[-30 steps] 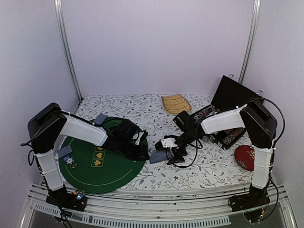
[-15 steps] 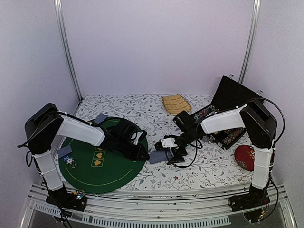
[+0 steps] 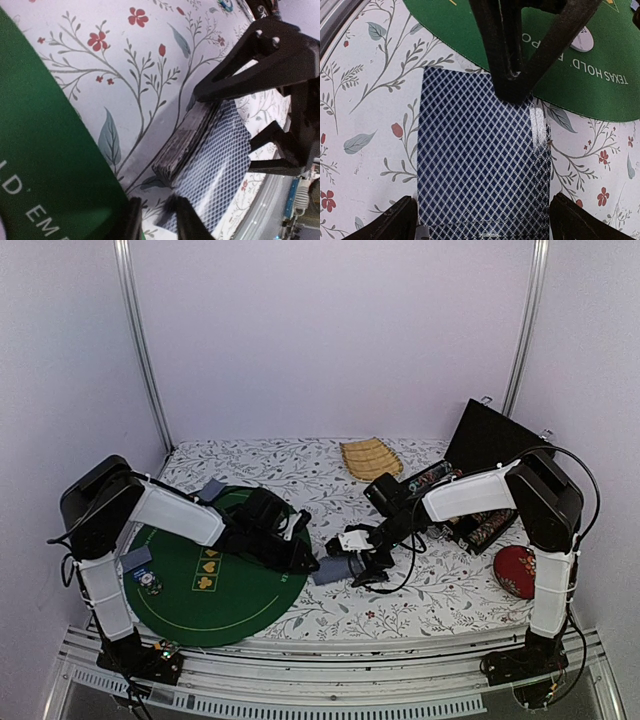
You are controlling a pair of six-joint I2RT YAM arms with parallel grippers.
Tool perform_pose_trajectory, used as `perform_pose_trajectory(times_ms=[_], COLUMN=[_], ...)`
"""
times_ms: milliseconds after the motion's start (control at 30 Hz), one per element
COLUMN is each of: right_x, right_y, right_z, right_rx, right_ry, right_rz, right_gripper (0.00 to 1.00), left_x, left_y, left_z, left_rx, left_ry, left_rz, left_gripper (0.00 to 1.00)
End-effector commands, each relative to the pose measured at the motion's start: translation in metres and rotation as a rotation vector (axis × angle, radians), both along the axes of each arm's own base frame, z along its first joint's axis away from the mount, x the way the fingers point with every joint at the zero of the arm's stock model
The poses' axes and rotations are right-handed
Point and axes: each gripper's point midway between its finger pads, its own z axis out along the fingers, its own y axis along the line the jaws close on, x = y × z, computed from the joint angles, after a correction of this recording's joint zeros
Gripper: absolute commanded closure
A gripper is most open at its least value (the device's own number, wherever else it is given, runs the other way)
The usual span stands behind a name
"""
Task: Distribute texas hold em gaming equipment
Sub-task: Pick up the poker card from the face-down deck piles.
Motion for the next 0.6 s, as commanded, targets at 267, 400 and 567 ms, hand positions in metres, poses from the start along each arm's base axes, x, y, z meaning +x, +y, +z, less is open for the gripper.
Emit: perform_pose_trajectory(times_ms=[267, 400, 567], right_x=[-0.002, -0.002, -0.001], right_y=[-0.012, -0.014, -0.014], right_z=[-0.026, -0.026, -0.026], right_rx=[-0.099, -0.104, -0.106], right_ry=[0.017, 0.012, 0.010], right_rz=[-0.018, -0.020, -0.022], right_gripper=[0.06, 0.06, 0.06], left_x=[-0.009, -0.013, -0.015], left_y=[0.000, -0.001, -0.002], left_z=[0.021, 0.038, 0.053], left_rx=[-0.014, -0.042, -0.054], left_ry=[-0.026, -0.074, -0.123], left_rz=[-0.064, -0.112, -0.159], left_gripper=[1.00, 1.00, 1.00])
